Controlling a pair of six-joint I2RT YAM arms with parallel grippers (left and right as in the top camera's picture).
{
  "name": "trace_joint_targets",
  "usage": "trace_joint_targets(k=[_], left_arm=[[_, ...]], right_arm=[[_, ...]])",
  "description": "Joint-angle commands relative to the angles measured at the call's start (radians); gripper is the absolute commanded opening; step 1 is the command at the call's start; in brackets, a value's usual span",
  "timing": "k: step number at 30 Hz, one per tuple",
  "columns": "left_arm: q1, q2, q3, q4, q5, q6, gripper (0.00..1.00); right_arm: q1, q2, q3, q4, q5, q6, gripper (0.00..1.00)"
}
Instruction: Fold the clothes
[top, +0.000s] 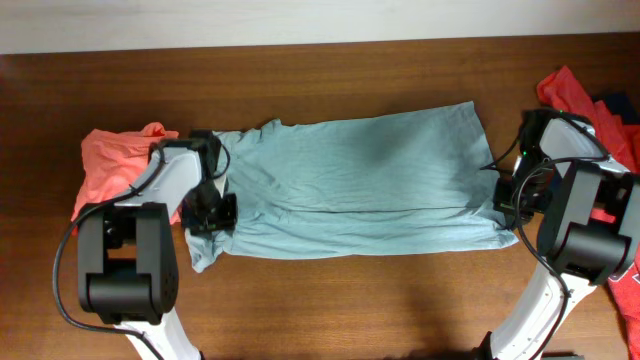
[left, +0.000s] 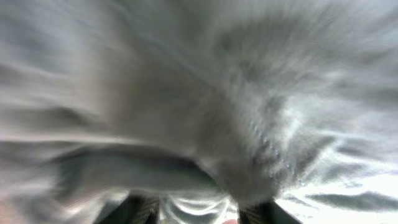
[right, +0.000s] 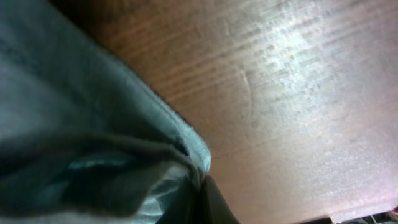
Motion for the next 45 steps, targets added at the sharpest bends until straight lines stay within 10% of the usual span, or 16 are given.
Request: trace_joint_targets(k=[1, 14, 28, 45], left_arm=[[0.006, -0.050, 0.076, -0.019, -0.052, 0.010, 0.50], [0.006, -0.083, 0.108, -0.088, -0.052, 0.010, 0.53], [0.006, -0.140, 0.285, -0.034, -0.049, 0.042, 0.64], [0.038, 0.012, 0.302, 0.549, 0.070, 0.243, 0.71]], right_arm=[[-0.028, -0.039, 0.018, -0.018, 0.002, 0.009, 0.04], [-0.072, -0.039, 0.017, -0.053, 0.003, 0.012, 0.10], [-0.071, -0.208, 0.030, -0.062, -0.050, -0.019, 0.48], [-0.071, -0.468, 0.042, 0.006, -0.216, -0.068, 0.47]])
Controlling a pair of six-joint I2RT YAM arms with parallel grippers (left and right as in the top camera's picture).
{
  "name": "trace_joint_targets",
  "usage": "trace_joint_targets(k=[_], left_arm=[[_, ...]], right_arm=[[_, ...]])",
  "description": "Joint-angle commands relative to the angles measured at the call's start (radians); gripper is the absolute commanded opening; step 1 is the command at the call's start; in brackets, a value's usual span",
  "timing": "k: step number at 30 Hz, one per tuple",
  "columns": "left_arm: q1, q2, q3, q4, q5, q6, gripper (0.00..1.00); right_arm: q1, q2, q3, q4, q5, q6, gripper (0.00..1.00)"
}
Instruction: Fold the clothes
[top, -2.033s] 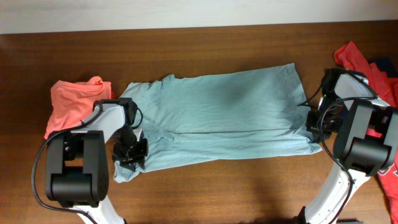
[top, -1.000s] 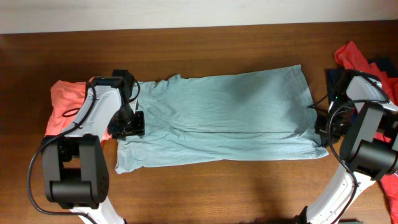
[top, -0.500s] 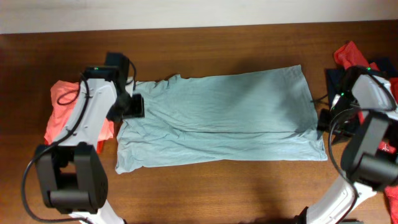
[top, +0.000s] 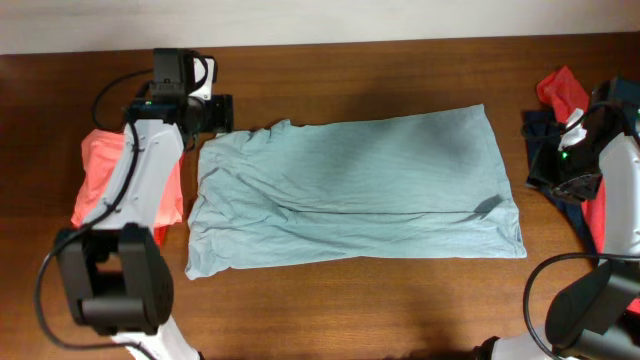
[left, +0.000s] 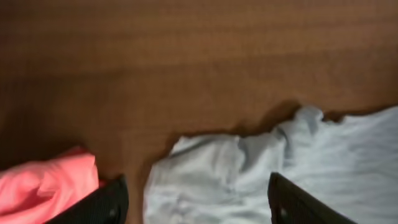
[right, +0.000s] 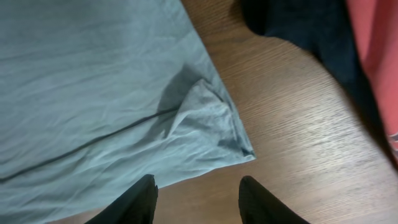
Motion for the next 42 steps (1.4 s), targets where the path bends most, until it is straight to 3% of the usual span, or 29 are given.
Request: trace_joint_targets(k=[1, 9, 25, 30, 35, 42], left_arm=[[0.023, 0.092, 0.008, 0.063, 0.099, 0.052, 0.71], [0.038, 0.191, 0.008, 0.133, 0.127, 0.052, 0.68], [0.038, 0.298, 0.008, 0.131, 0.127, 0.052, 0.65], [0.037, 0.299, 0.008, 0.096, 0.142, 0.053, 0.56], [0.037, 0.299, 0.007, 0.082, 0.142, 0.052, 0.34], [0.039, 0.298, 0.010, 0.088, 0.142, 0.051, 0.28]], right_arm=[[-0.002, -0.008, 0.013, -0.008, -0.035, -0.012, 0.47], [-0.002, -0.008, 0.013, -0.010, -0.035, -0.012, 0.47], [-0.002, -0.008, 0.013, -0.009, -0.034, -0.012, 0.47], [-0.002, -0.008, 0.013, -0.008, -0.027, -0.012, 0.47], [-0.002, -0.008, 0.013, -0.009, -0.027, -0.012, 0.47], [-0.002, -0.008, 0.013, -0.003, -0.027, -0.012, 0.47]])
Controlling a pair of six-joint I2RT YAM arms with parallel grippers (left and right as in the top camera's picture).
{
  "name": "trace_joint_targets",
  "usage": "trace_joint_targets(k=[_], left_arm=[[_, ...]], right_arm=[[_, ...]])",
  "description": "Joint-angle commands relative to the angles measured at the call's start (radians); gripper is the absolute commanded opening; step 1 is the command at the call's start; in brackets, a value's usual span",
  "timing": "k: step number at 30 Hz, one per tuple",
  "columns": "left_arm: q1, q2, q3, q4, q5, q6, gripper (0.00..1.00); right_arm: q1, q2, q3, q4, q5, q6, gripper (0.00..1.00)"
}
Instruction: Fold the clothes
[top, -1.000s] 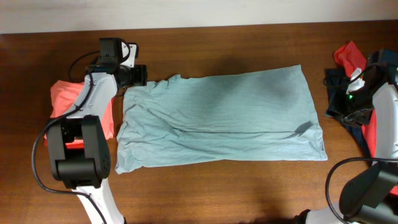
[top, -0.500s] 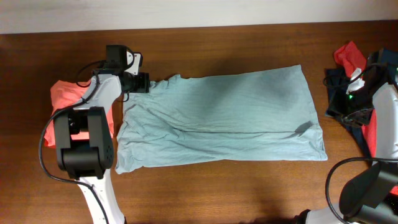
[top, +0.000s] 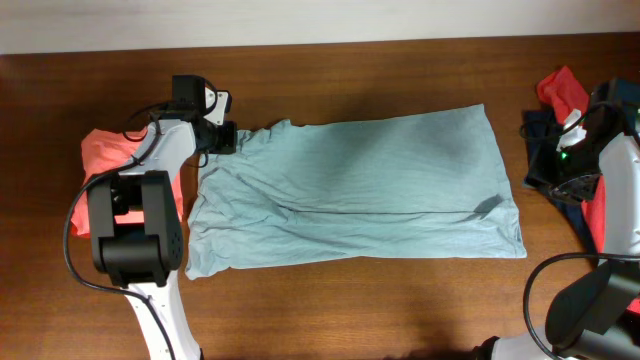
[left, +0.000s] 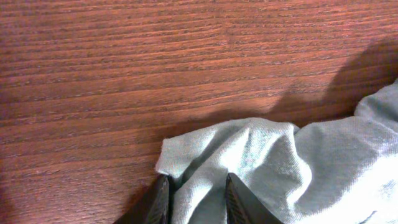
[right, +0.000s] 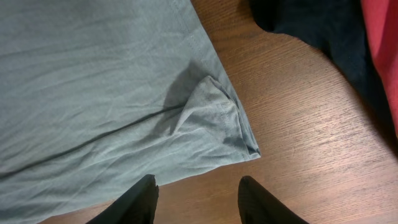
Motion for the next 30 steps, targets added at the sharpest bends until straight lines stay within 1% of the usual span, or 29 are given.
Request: trace_joint_targets(k=[1, 5, 8, 11, 13, 18, 20, 25, 30], left_arm=[[0.005, 0.007, 0.013, 0.003, 0.018, 0.008, 0.26], [0.005, 0.002, 0.028, -0.004, 0.019, -0.001, 0.19], [0.005, -0.005, 0.029, -0.003, 0.018, -0.011, 0.16], [0.005, -0.005, 0.029, -0.004, 0.018, -0.011, 0.08], [0.005, -0.005, 0.029, -0.003, 0.018, -0.011, 0.05], [0.010, -0.006, 0.030, -0.002, 0.017, -0.013, 0.03], [0.017, -0.008, 0.030, 0.004, -0.001, -0.040, 0.03], [0.038, -0.009, 0.030, 0.038, -0.008, -0.084, 0.04], [0.037, -0.009, 0.030, 0.040, -0.006, -0.087, 0.02]], right_arm=[[-0.002, -0.009, 0.013, 0.006, -0.005, -0.007, 0.47], [-0.002, -0.008, 0.013, 0.012, -0.005, -0.007, 0.40], [-0.002, -0.008, 0.013, 0.022, -0.005, -0.007, 0.36], [-0.002, -0.008, 0.013, 0.027, -0.005, -0.007, 0.33], [-0.002, -0.008, 0.013, 0.037, -0.005, -0.007, 0.30], [-0.002, -0.005, 0.013, 0.083, -0.006, -0.011, 0.20], [-0.002, 0.004, 0.013, 0.100, -0.014, -0.030, 0.18], [0.014, 0.051, 0.013, 0.153, -0.090, -0.106, 0.17], [0.059, 0.132, 0.013, 0.294, -0.099, -0.120, 0.18]])
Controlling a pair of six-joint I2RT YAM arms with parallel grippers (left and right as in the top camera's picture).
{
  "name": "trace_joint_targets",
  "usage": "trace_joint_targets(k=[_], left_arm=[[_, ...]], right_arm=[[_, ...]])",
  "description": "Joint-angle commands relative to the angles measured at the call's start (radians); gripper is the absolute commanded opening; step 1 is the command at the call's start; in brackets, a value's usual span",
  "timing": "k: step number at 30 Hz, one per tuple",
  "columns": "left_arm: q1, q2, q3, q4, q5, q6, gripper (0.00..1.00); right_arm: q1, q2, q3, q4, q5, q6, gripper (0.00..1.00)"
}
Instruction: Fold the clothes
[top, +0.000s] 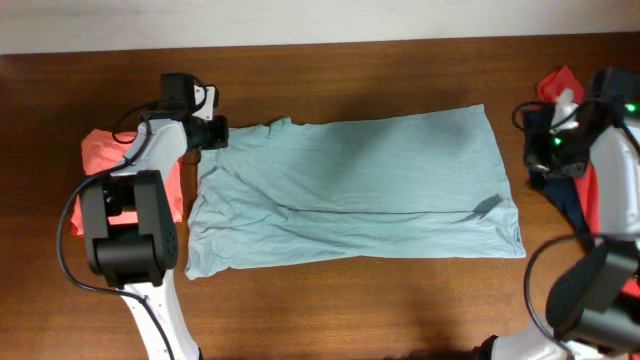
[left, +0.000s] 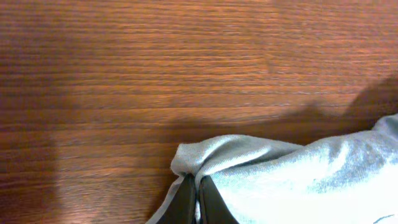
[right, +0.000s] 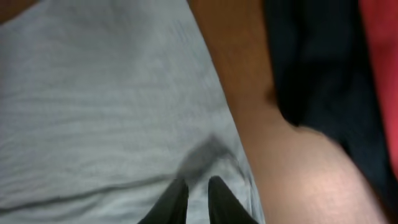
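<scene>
A light teal garment (top: 350, 190) lies flat on the wooden table (top: 350, 70), doubled over lengthwise with a fold line along its middle. My left gripper (top: 212, 131) is at the garment's far left corner. In the left wrist view the gripper (left: 196, 190) is shut, with that bunched corner (left: 205, 152) pinched between its fingers. My right gripper (top: 545, 160) hovers off the garment's right edge. The blurred right wrist view shows this gripper (right: 196, 193) over the cloth (right: 112, 106), its fingers a narrow gap apart and holding nothing.
A coral garment (top: 100, 170) lies under the left arm at the table's left side. At the right edge, beside the right arm, are red cloth (top: 560, 85) and dark navy cloth (right: 311, 93).
My left gripper was open astride the garment's far left corner and is now shut on it. The right gripper has shifted toward the far side, and its fingers are much closer together.
At first both grippers were shut on the garment's near corners, holding it stretched. Then it lay flat and released, with both grippers open and drawn away. The left one then straddled the far left corner and now grips it.
</scene>
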Motion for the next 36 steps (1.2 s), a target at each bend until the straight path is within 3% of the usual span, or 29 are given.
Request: trace_joint_targets(k=[1, 9, 22, 36], left_arm=[[0.001, -0.009, 0.023, 0.002, 0.004, -0.017, 0.02], [0.001, -0.009, 0.023, -0.012, 0.058, -0.025, 0.02], [0.001, -0.009, 0.023, -0.040, 0.056, -0.025, 0.02], [0.001, -0.009, 0.023, -0.041, 0.057, -0.025, 0.03]], right_arm=[[0.043, 0.071, 0.013, 0.094, -0.032, -0.029, 0.18], [0.096, 0.243, 0.013, 0.453, -0.068, -0.028, 0.44], [0.097, 0.466, 0.013, 0.794, -0.146, 0.041, 0.52], [0.117, 0.540, 0.013, 0.880, -0.154, 0.040, 0.53]])
